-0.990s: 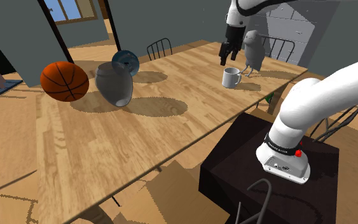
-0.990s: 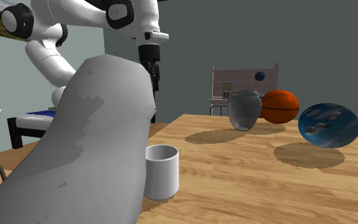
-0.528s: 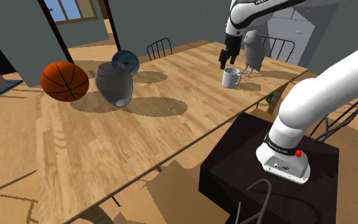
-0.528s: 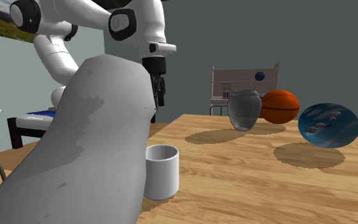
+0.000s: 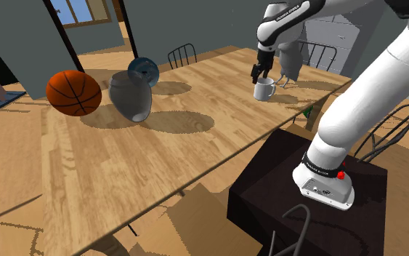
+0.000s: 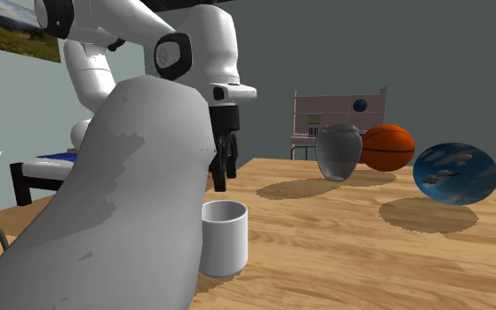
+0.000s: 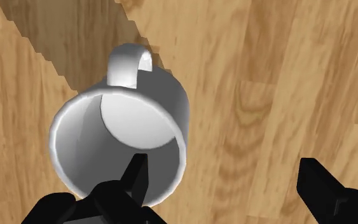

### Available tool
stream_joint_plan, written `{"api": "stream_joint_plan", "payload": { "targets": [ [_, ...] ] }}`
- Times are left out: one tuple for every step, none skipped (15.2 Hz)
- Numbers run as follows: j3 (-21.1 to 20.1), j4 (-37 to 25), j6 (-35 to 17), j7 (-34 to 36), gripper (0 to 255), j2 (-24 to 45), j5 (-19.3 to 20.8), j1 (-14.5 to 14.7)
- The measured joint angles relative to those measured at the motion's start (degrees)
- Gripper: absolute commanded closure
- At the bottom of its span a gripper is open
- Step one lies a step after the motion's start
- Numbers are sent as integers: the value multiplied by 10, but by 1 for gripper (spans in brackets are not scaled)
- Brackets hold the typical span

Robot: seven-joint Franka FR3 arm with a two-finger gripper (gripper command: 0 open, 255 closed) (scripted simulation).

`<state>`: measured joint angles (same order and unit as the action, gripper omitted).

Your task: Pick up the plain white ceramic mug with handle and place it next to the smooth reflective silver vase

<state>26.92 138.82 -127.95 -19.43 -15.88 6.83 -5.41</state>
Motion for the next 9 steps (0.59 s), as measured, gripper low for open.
{"api": "stream_joint_plan", "payload": {
  "targets": [
    [11,-5,-13,-15,0,17,-5,-2],
    [17,-8,-25,-23,0,33,-11,-1],
    [21,-11,-33,-29,0,44,-16,0],
    [24,-10,-41,-34,0,52,-19,0],
    [25,-9,-50,-36,0,60,-23,1],
    [27,-7,-56,-39,0,65,-25,1],
    [28,-4,-66,-42,0,72,-29,3],
    [28,1,-75,-43,0,77,-32,3],
    [31,4,-86,-49,0,85,-37,4]
  ]
}}
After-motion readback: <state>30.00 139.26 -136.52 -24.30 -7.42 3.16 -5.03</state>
